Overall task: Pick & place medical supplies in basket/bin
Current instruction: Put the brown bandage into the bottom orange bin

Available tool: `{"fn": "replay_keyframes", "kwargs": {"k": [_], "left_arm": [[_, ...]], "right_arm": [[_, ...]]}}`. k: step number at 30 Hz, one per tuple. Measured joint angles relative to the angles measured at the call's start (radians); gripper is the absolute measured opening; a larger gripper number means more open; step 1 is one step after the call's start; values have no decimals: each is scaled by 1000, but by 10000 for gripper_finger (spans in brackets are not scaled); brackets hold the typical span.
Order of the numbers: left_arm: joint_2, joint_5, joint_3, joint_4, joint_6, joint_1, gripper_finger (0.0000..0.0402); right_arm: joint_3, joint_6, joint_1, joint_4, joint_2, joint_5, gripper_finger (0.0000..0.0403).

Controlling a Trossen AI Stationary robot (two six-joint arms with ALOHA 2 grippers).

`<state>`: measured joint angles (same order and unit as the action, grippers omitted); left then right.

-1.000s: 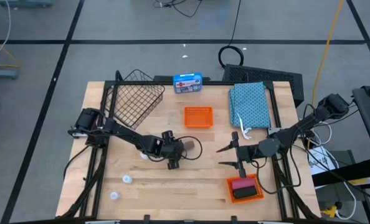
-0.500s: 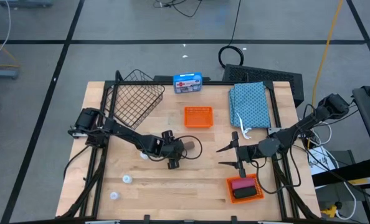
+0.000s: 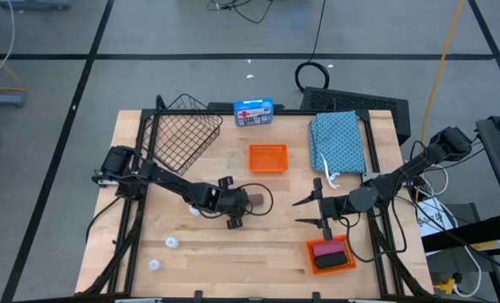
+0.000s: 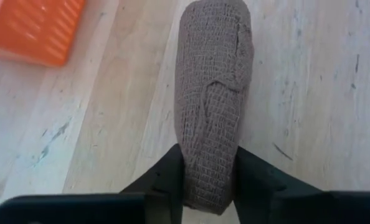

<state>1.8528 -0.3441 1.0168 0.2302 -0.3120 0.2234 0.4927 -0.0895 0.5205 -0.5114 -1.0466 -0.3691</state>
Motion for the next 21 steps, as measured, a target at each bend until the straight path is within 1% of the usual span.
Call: {"fn": "replay_keyframes", "kwargs": {"k": [4,10,12,17,21], "left_arm": [[-17,10,6,3,-39,0,95],[-66,70,73,-2,-33,0,93],[-85,85,92,1,-21,0,93],[-131,84,142,-10,25,8,93],[-160,85,148,-50,62,18,93]], "right_arm": [[0,0,0,0,0,0,196],[0,0,0,0,0,0,196],[0,0,0,1,0,0,196],[0,-1,0,11,1,-2,196],[0,-1,0,26,26,-55,196]]}}
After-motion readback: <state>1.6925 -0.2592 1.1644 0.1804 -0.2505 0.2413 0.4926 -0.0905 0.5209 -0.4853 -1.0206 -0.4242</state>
